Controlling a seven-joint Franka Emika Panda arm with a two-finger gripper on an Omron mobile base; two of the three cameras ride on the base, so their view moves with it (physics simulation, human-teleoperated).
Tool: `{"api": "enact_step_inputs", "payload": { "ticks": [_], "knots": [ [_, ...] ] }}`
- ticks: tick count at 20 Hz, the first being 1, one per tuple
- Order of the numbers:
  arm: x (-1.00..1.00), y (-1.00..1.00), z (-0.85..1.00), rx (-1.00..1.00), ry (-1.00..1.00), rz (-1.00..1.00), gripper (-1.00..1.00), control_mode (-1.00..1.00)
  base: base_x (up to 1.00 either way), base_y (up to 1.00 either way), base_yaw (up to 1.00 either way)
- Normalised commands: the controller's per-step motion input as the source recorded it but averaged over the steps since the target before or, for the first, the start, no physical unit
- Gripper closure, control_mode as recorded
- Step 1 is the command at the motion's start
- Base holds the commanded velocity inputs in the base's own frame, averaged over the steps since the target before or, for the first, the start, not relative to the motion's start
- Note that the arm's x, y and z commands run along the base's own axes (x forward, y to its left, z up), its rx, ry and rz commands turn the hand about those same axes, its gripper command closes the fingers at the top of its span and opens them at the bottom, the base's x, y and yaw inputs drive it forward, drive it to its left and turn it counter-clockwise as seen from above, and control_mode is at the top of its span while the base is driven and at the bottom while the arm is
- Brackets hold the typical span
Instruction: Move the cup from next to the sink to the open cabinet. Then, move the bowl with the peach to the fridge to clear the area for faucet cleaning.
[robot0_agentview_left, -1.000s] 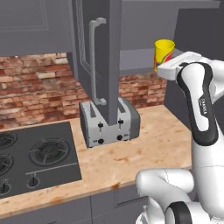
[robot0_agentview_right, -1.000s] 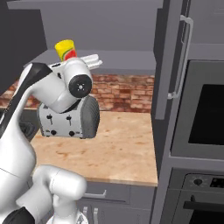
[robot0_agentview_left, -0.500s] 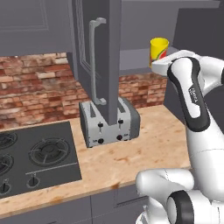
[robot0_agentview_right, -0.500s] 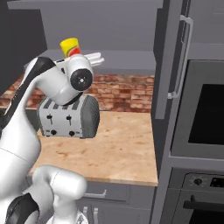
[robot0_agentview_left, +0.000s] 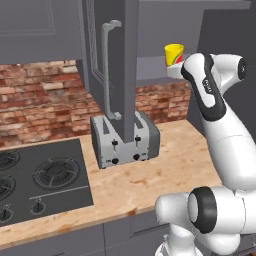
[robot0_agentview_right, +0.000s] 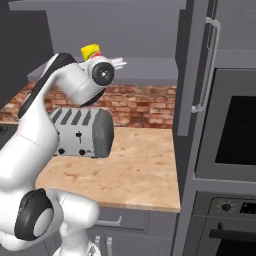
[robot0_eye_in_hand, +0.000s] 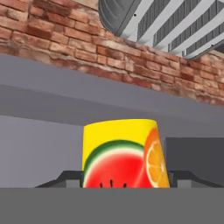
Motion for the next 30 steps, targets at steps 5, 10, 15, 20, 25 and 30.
{"api": "enact_step_inputs", "payload": {
  "ticks": [5, 10, 15, 20, 25, 30],
  "knots": [
    [0.25, 0.00, 0.00, 0.00, 0.07, -0.03, 1.00, -1.00, 0.00, 0.00, 0.00],
    [0.02, 0.00, 0.11, 0.03, -0.02, -0.03, 1.00, -1.00, 0.00, 0.00, 0.00],
    [-0.02, 0.00, 0.09, 0.06, -0.02, -0.02, 1.00, -1.00, 0.00, 0.00, 0.00],
    [0.29, 0.06, 0.00, 0.07, 0.06, -0.06, 1.00, -1.00, 0.00, 0.00, 0.00],
    [0.68, 0.19, 0.05, 0.00, 0.19, -0.09, 1.00, -1.00, 0.00, 0.00, 0.00],
    [0.56, 0.16, 0.09, 0.00, 0.15, -0.10, 1.00, -1.00, 0.00, 0.00, 0.00]
  ]
}}
